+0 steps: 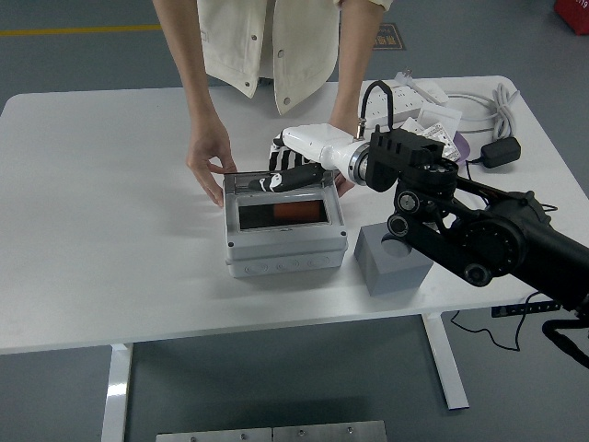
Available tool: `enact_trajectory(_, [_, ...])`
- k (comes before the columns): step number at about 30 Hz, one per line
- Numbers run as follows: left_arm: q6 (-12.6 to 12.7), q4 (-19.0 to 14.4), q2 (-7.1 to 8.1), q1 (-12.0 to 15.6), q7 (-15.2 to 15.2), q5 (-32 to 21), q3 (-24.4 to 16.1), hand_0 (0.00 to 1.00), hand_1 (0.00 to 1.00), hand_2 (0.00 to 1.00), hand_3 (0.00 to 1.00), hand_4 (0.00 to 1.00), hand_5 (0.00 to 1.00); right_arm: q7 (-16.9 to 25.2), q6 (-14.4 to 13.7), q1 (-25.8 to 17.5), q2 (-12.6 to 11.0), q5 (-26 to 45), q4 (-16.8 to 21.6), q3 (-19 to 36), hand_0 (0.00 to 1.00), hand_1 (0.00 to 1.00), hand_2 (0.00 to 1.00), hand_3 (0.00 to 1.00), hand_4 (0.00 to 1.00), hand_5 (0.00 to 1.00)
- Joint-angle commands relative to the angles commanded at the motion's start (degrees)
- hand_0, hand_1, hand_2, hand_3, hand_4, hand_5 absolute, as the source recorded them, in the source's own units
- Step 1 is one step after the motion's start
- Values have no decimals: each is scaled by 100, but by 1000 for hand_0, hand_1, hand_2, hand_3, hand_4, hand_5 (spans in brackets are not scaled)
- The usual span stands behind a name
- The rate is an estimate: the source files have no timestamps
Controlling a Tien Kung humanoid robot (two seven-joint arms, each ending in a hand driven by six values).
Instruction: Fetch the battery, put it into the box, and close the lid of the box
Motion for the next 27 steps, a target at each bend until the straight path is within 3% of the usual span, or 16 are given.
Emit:
enact_trajectory(3, [0,0,-3,1,-2,-4,4,571,754,590,523,110,2,-77,102,-25,-27,-4,84,-23,524,483,514,561,938,839])
enact_trajectory(4, [1,0,-5,1,-3,-2,2,571,753,590,522,110,2,-117,156,-42,-40,-5,123,-28,503,475,506,563,904,795])
enact_trajectory(11, [3,0,-8,22,4,69,-66,571,753,590,523,111,2,-341,447,-194,-135,-31,419,-16,501,467,497,561,922,822])
enact_trajectory(17, [2,0,-9,22,4,87,-61,571,753,590,523,113,2,-389,523,-277,-195,-25,579,57,497,461,493,548,937,838])
enact_trajectory(21, [1,0,-17,5,-2,56,-22,571,753,590,523,113,2,-372,518,-394,-261,-60,685,369,497,461,493,548,937,838])
enact_trajectory(27, [-3,0,-47,13,12,137,-107,572,753,590,523,115,2,-121,359,-953,-470,-102,967,1162,498,466,494,549,937,838])
